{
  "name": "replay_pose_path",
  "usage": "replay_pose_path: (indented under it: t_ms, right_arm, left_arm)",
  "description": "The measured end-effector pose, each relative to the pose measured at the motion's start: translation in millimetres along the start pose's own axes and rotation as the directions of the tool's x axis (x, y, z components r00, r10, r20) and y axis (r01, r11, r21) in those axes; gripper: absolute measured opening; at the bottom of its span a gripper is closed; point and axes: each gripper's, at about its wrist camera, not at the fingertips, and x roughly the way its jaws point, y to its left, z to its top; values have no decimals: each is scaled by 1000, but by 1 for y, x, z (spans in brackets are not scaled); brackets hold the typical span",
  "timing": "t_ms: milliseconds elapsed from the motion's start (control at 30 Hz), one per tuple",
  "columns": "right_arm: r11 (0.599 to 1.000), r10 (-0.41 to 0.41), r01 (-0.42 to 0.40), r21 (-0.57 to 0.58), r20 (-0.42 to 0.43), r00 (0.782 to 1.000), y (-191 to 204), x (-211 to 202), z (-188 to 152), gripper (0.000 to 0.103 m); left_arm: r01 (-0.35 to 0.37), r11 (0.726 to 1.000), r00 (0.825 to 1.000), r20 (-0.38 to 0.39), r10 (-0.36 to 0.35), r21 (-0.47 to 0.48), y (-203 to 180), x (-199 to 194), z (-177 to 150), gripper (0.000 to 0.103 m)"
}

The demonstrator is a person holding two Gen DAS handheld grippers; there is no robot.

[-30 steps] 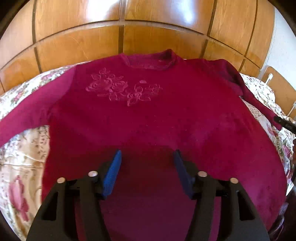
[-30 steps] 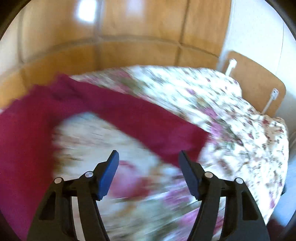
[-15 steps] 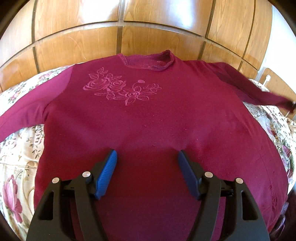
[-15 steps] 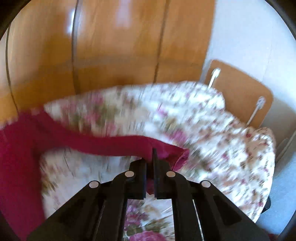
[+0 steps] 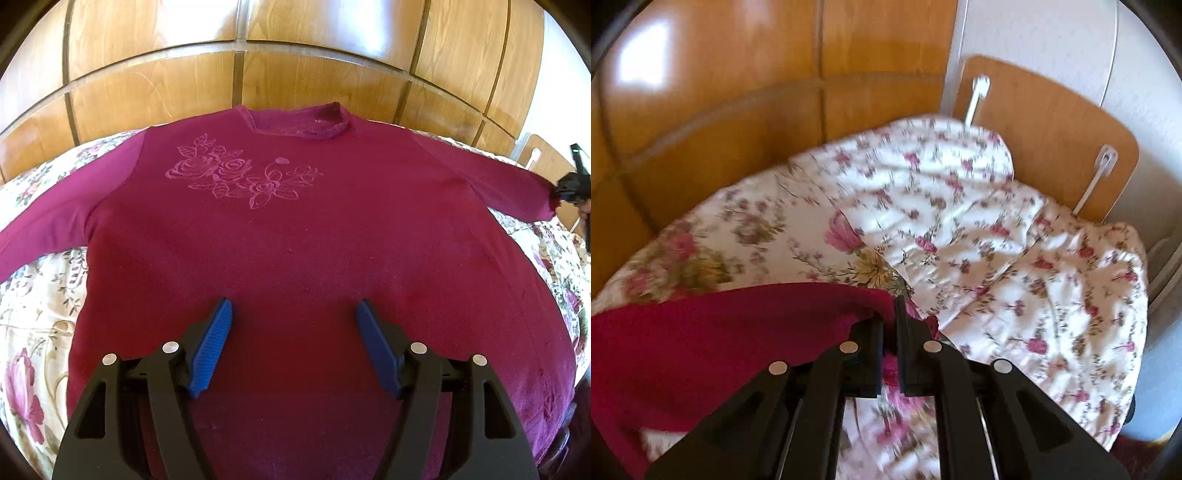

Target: Fold small clothes

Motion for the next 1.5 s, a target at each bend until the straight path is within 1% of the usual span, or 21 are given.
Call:
replay_pose_path:
  t_ms: [33,100,133,233,300,400,467,567,633,667,700,767,933,1000,1133,1200,1233,1267,1333,1433,1500]
  right_arm:
    - [1000,-10,10,2,-12,1000,4,10,1,16]
    - [999,-36,36,7,-22,999,4,26,3,67]
    - [999,-37,38,35,-16,999,-2,30,4,70]
    - [990,28,-29,138,12,1000,-22,23,-6,69]
    - [966,126,-123,228,0,992,-39,18,-24,68]
    - [887,330,-300,350,-26,944,-53,17,-58,59]
    - [852,408,-363,376,-44,912,-48,25,-71,52]
    - [843,438,-375,386,-89,894,-24,46,-78,46]
    - [856,413,-354,377,-84,907,-13,53,-75,43]
    - [861,397,-339,378,-83,914,-10,55,-71,28]
    - [859,397,-339,383,-82,914,-10,57,-66,6]
    - [859,396,-341,382,-74,915,-13,50,-56,5]
    - [935,300,-301,189,36,953,-12,-4,-45,5]
    - [960,231,-227,162,-7,973,-13,3,-54,5]
    - [981,161,-147,125,-109,981,-1,34,-76,6]
    - [982,150,-136,128,-106,983,0,34,-82,17]
    - [980,154,-139,144,-99,983,-1,31,-82,28]
    - [976,162,-146,159,-94,982,-3,25,-82,60]
    - [975,168,-157,160,-57,984,1,6,-83,64]
    - [959,281,-278,62,-54,958,25,-27,-92,64]
    - [897,438,-441,-6,-112,892,52,-48,-110,63]
  left_arm:
    - [-2,1000,1000,0,2,2,-1,0,0,69]
    - [-4,1000,1000,0,4,3,-1,0,-1,69]
    - [-4,1000,1000,0,4,3,-1,0,-1,69]
    - [3,1000,1000,2,-3,0,0,1,-1,71]
    - [8,1000,1000,3,-8,-1,0,2,-1,74]
    - [14,1000,1000,4,-14,-1,1,2,-1,75]
    - [16,1000,1000,3,-16,-1,1,2,-1,75]
    - [11,1000,1000,3,-11,2,0,2,-1,75]
    - [6,1000,1000,4,-6,5,-2,2,-1,75]
    - [3,1000,1000,4,-3,6,-2,1,-1,75]
    - [2,1000,1000,5,-2,6,-3,2,-1,75]
    - [4,1000,1000,5,-4,5,-2,2,-1,75]
    - [12,1000,1000,8,-12,0,-1,1,-2,75]
    - [17,1000,1000,8,-17,-3,0,1,-2,75]
    - [25,1000,1000,8,-25,-7,2,0,-2,76]
    - [27,1000,1000,9,-27,-7,2,-1,-2,76]
    - [29,1000,1000,9,-28,-8,3,-1,-3,76]
    - [32,999,999,10,-32,-10,4,-2,-3,76]
    - [39,999,999,13,-39,-15,5,-2,-3,76]
    - [46,999,999,16,-46,-20,5,-3,-4,76]
    - [51,998,999,17,-50,-22,5,-4,-4,76]
